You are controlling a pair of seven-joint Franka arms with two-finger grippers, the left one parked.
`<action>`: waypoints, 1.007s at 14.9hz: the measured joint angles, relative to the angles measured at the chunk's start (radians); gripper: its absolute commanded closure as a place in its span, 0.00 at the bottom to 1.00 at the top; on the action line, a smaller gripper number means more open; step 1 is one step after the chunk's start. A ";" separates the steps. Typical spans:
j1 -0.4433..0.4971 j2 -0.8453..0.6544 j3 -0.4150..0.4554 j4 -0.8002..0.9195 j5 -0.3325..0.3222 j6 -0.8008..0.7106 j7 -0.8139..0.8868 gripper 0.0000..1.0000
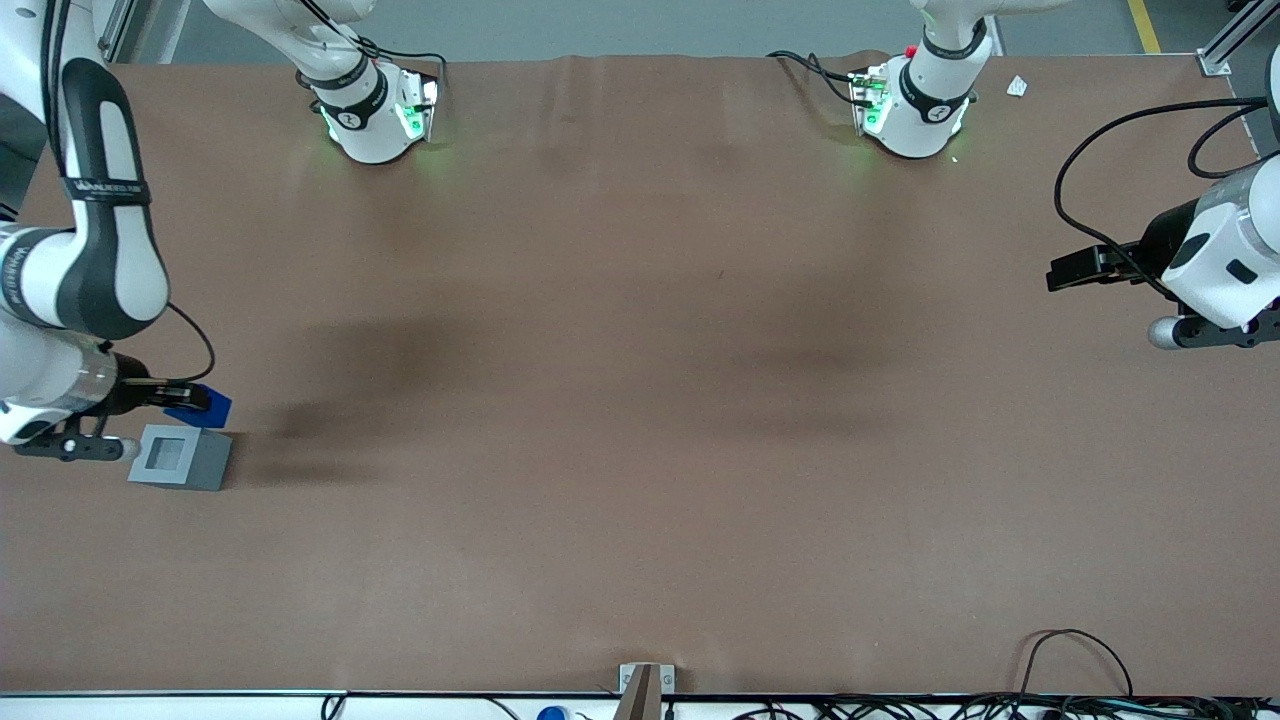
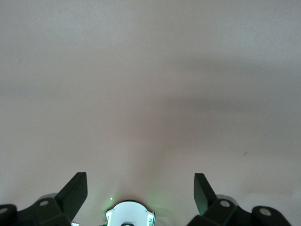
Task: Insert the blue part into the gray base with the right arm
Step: 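Lift the blue block and carry it over the gray base, then lower the blue block into the gray base's opening and press down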
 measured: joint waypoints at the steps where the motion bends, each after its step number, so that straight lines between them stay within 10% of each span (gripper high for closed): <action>1: -0.012 0.005 0.000 0.019 0.000 -0.003 -0.004 0.96; 15: -0.131 0.248 -0.001 0.273 -0.006 -0.046 -0.086 0.96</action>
